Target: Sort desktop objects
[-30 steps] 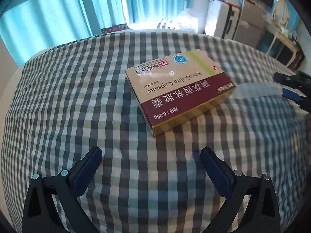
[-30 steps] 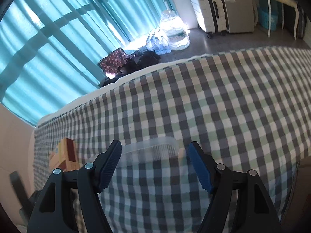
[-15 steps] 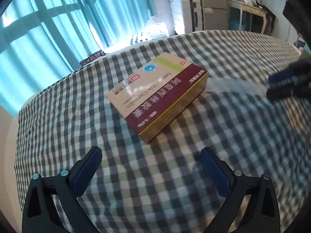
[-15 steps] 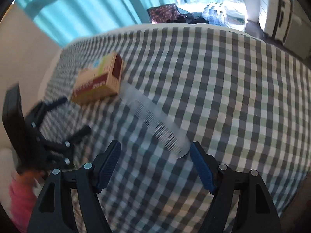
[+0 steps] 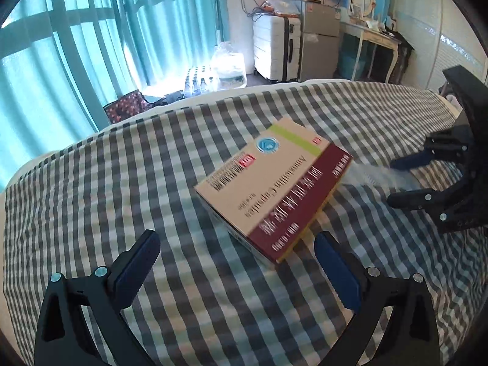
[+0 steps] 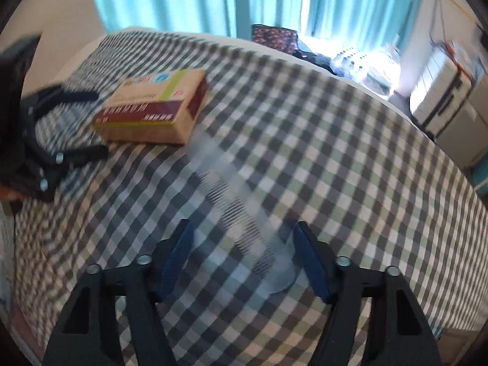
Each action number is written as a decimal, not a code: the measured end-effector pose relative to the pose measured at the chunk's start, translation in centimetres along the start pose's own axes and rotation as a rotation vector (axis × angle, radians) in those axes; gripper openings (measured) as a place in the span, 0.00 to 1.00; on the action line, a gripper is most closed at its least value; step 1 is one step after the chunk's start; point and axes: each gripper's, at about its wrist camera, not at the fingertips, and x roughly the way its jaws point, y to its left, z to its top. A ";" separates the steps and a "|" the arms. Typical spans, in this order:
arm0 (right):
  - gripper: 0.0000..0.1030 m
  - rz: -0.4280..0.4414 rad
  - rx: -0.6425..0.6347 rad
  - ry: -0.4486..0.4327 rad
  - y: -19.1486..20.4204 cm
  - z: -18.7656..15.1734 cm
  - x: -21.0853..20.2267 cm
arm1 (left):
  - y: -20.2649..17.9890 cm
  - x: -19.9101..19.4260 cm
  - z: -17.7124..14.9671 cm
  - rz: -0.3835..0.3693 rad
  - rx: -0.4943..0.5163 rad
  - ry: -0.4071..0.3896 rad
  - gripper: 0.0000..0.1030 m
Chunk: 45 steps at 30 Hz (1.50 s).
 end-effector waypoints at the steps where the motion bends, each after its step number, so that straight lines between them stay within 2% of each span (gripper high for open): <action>1: 0.40 -0.006 -0.006 -0.002 0.2 -0.1 0.1 | 0.1 0.2 0.2 -0.001 -0.001 0.003 1.00; 2: 0.34 0.015 0.017 -0.003 -0.2 -0.1 0.1 | 0.4 0.4 0.4 -0.011 -0.001 0.007 1.00; 4: 0.33 0.051 0.054 0.000 -1.1 -0.3 0.0 | 0.4 0.6 0.7 -0.037 0.010 0.006 1.00; 6: 0.32 0.051 0.063 0.002 -1.4 -0.3 -0.1 | -0.3 0.7 0.7 -0.052 0.049 0.007 1.00; 9: 0.30 0.012 0.048 0.019 -1.2 -0.6 -0.2 | -2.1 1.5 1.3 -0.048 0.136 0.019 1.00; 12: 0.29 -0.035 0.094 0.032 -0.1 -0.6 -0.2 | -3.8 3.0 1.8 -0.017 0.212 0.059 1.00; 14: 0.29 -0.088 0.114 0.036 0.1 -0.8 -0.5 | -4.8 3.4 2.1 -0.010 0.257 0.035 1.00; 18: 0.29 -0.108 0.147 0.054 -1.7 -1.3 -1.4 | -5.0 4.8 2.7 -0.047 0.242 0.044 1.00; 20: 0.29 -0.098 0.178 0.052 -2.6 -1.4 -1.5 | -4.7 5.4 3.1 -0.067 0.197 0.075 1.00; 23: 0.29 -0.094 0.199 0.041 -3.3 -1.2 -1.8 | -4.5 5.5 2.7 -0.073 0.072 0.100 1.00; 25: 0.28 -0.068 0.207 0.033 -3.4 -1.2 -2.0 | -5.4 5.0 1.9 -0.055 0.034 0.098 1.00; 26: 0.27 -0.037 0.200 0.044 -3.2 -0.9 -1.6 | -6.1 4.6 1.5 -0.023 0.025 0.093 1.00; 28: 0.27 -0.035 0.176 0.050 -2.8 -0.9 -1.4 | -7.6 3.3 0.4 0.046 0.003 0.067 1.00; 30: 0.27 -0.049 0.167 0.048 -2.6 -1.0 -1.3 | -9.8 2.5 -0.8 0.006 0.047 0.080 1.00; 31: 0.27 -0.044 0.176 0.045 -2.7 -0.9 -1.3 | -11.3 2.1 -1.7 -0.008 0.109 0.096 1.00; 34: 0.27 -0.027 0.199 0.032 -3.3 -0.8 -1.3 | -12.8 0.9 -3.1 0.045 0.190 0.063 1.00; 36: 0.27 -0.016 0.229 0.002 -3.8 -0.7 -1.6 | -12.1 0.7 -3.3 0.029 0.167 0.079 1.00; 40: 0.27 0.012 0.287 -0.061 -4.6 -0.2 -3.0 | -8.1 0.3 -3.0 0.054 0.077 0.068 1.00; 42: 0.34 0.011 0.304 -0.074 -4.9 -0.2 -3.3 | -6.3 -0.1 -2.4 0.052 0.057 0.033 1.00; 43: 0.40 0.009 0.308 -0.074 -5.0 -0.1 -3.2 | -5.2 -0.7 -2.0 0.039 0.056 -0.016 1.00; 45: 0.42 0.007 0.315 -0.057 -5.1 -0.1 -2.8 | -4.4 -1.3 -1.5 -0.039 0.080 -0.069 1.00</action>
